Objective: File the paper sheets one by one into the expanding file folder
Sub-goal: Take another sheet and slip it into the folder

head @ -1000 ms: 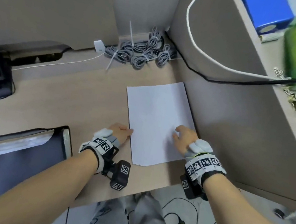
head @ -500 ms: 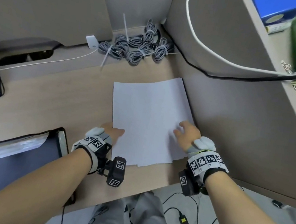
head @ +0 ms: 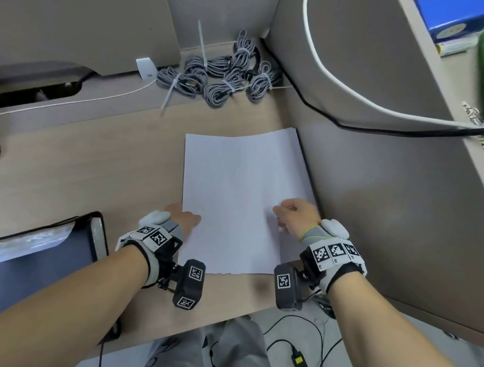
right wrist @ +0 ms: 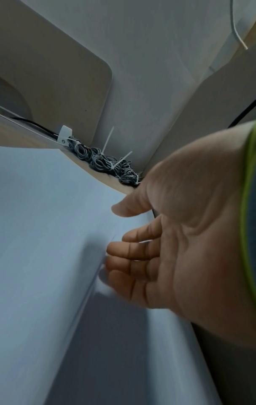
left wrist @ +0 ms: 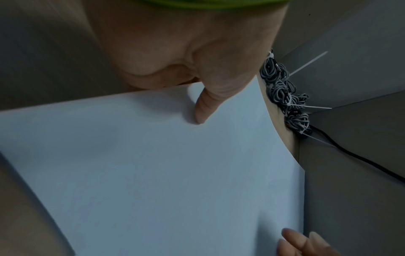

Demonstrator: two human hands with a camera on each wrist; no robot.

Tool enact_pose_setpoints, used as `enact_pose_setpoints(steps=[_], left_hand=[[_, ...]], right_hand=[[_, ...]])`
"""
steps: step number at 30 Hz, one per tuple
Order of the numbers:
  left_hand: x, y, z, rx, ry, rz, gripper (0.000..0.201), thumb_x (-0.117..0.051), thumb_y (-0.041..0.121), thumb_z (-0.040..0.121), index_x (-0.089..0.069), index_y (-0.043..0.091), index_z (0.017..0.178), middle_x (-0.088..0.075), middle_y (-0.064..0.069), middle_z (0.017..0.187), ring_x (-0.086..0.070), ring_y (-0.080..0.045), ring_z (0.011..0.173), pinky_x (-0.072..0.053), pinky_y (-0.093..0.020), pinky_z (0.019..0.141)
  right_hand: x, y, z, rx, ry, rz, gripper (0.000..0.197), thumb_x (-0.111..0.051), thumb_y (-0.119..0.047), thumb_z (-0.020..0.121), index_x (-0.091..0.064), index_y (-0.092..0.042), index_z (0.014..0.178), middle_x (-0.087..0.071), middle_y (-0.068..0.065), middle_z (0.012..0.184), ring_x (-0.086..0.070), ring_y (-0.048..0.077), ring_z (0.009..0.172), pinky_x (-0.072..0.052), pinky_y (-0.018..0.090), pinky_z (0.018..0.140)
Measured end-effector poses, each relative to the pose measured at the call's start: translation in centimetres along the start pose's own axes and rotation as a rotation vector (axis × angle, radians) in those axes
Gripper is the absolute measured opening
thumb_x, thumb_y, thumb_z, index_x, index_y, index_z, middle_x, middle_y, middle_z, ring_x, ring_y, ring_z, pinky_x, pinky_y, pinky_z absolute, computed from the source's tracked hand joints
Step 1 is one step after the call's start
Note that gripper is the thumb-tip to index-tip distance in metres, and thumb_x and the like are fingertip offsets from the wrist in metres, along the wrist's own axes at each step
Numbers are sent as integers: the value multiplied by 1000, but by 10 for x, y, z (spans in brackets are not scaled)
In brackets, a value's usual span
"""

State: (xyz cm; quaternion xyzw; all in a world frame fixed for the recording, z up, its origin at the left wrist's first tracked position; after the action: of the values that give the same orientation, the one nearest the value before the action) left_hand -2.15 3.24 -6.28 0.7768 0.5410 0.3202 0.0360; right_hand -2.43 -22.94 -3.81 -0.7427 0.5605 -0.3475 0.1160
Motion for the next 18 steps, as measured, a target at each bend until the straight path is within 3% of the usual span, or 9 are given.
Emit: enact_pose_setpoints(steps=[2,3,5,6,8,12,14,16,18], left_hand=[[2,-1,1,-11,2,15,41,-70,11,82,-61,2,121,-65,-16,110,-56,-23,91,-48,-36,86],[3,-1,0,-10,0,12,40,-69,11,82,-61,2,120,-63,-13,104,-54,-22,89,-48,-36,86],[4,2,-3,-8,-9,25,29,-68,8,82,-61,7,110,-57,-9,99,-51,-20,88,-45,-33,80],[6,2,-4,-9,-21,29,23,-68,7,82,-58,11,103,-55,-8,99,-51,-20,88,-43,-31,78],[8,3,-4,9,-26,17,22,-67,5,81,-53,13,95,-55,-8,96,-50,-21,88,-41,-30,77],[13,11,-12,23,-20,-7,19,-66,3,78,-52,16,75,-55,-2,78,-52,-23,84,-44,-33,76],[14,15,-16,13,-11,1,11,-64,2,77,-56,6,83,-59,-9,86,-53,-25,83,-47,-36,77],[14,18,-18,-6,6,-64,31,-67,7,69,-59,1,98,-64,-15,96,-61,-30,85,-53,-43,84],[16,22,-21,-26,-13,-129,38,-68,8,67,-60,3,104,-66,-18,103,-65,-35,93,-54,-50,89]], right_hand=[[-2,-2,-1,11,-14,-6,21,-72,-23,76,-63,-11,90,-61,4,64,-58,24,62,-53,38,70],[-4,-4,-4,18,-23,-40,16,-74,-24,73,-62,-15,79,-58,3,61,-55,23,59,-51,36,67],[-7,-6,-9,52,-55,-130,32,-74,-26,71,-46,-20,56,-49,5,57,-45,21,56,-40,32,59],[-10,-7,-11,75,-65,-180,40,-74,-26,71,-39,-19,52,-45,6,57,-40,20,56,-34,30,58],[-11,-8,-17,114,-62,-246,44,-71,-22,72,-33,-19,51,-40,5,57,-34,19,58,-27,28,58],[-10,-14,-24,183,-29,-320,34,-63,-15,74,-35,-16,55,-35,1,59,-30,19,58,-24,29,55],[-6,-17,-26,242,8,-340,39,-63,-10,75,-32,-16,52,-32,0,60,-28,18,60,-21,30,52],[-1,-18,-25,292,62,-345,42,-66,-6,73,-31,-15,51,-31,-3,62,-30,18,64,-20,28,51],[4,-19,-25,311,86,-334,45,-68,-6,71,-29,-15,51,-29,-8,63,-32,17,69,-20,20,50]])
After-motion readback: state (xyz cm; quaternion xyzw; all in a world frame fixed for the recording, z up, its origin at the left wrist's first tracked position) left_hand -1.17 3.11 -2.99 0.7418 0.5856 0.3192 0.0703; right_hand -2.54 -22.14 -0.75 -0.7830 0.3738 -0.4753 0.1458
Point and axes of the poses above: each hand's wrist, its own z-axis towards the middle knuckle, its own x-axis out of the back of the hand, y = z × x, the point moved 2 cm from there along z, towards the middle knuckle
